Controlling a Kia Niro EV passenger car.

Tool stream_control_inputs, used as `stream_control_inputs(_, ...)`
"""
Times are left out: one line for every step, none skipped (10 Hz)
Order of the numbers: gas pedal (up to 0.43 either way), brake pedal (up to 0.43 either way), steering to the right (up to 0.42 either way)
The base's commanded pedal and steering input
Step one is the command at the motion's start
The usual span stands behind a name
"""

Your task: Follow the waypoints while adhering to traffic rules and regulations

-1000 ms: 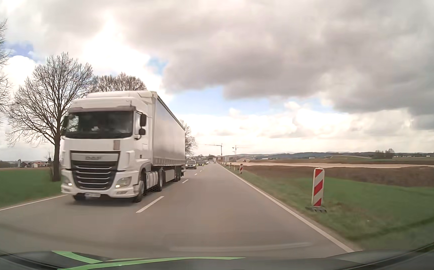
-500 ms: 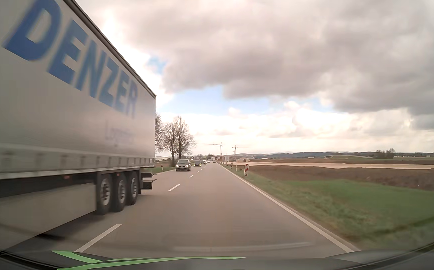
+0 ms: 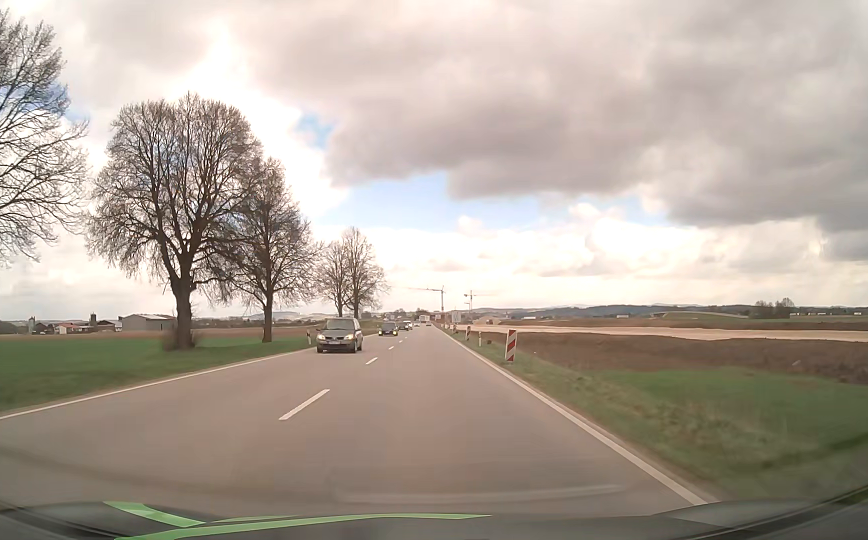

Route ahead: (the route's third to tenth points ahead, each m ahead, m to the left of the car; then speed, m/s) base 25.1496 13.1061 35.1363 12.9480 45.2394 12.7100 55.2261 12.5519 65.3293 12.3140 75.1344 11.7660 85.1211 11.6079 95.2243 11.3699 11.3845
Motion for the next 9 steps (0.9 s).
stream_control_inputs(0.098, 0.000, -0.001)
stream_control_inputs(0.098, 0.000, -0.001)
stream_control_inputs(0.098, 0.000, -0.001)
stream_control_inputs(0.098, 0.000, -0.001)
stream_control_inputs(0.098, 0.000, -0.001)
stream_control_inputs(0.098, 0.000, -0.001)
stream_control_inputs(0.098, 0.000, -0.001)
stream_control_inputs(0.098, 0.000, -0.001)
stream_control_inputs(0.098, 0.000, -0.001)
